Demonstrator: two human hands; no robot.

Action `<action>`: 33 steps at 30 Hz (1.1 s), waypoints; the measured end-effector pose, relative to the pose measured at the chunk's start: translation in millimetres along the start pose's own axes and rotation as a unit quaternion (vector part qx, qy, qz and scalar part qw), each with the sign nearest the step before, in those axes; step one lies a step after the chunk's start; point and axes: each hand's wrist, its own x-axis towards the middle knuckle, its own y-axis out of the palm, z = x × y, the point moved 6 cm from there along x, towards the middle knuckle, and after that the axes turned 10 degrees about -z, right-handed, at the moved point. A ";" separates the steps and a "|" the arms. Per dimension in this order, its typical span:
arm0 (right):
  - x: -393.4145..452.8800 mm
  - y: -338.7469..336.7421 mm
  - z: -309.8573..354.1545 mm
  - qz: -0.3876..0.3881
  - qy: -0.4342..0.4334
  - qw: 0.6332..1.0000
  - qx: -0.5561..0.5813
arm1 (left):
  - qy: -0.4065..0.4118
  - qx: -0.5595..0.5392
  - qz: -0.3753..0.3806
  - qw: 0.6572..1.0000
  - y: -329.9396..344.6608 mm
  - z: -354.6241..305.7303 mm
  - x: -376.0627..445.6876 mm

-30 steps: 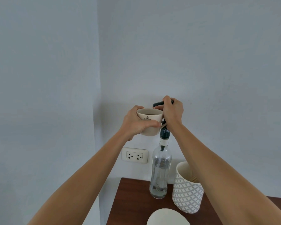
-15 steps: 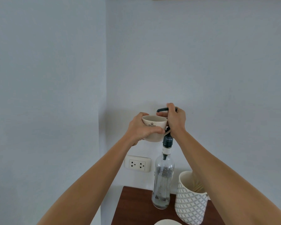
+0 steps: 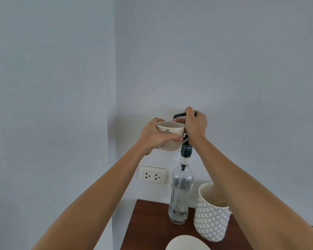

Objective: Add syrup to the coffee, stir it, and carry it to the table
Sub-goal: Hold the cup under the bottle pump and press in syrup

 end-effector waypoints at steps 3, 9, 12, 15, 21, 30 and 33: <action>-0.5 -0.6 0.2 -0.001 -0.003 1.000 -0.006 | 0.001 0.003 -0.002 1.000 0.1 -0.2 -0.5; -0.4 -0.5 1.2 -0.004 0.000 1.000 -0.001 | -0.002 0.007 -0.001 1.000 0.5 -0.5 0.0; -0.9 -0.9 1.5 -0.004 -0.004 1.000 -0.002 | 0.001 0.007 -0.005 1.000 0.6 0.1 0.4; -0.9 -1.0 0.9 -0.003 -0.005 1.000 -0.006 | 0.001 0.007 -0.006 1.000 0.4 1.3 0.6; 0.0 -0.8 -0.6 0.004 -0.011 1.000 -0.010 | -0.005 0.005 -0.005 1.000 0.9 2.9 1.2; -0.1 -0.5 -2.6 0.017 -0.034 0.999 -0.021 | -0.007 0.005 -0.008 1.000 0.3 6.0 0.6; -1.0 -0.8 -2.6 0.019 -0.039 0.999 -0.028 | -0.009 0.007 -0.006 1.000 0.3 6.0 -0.1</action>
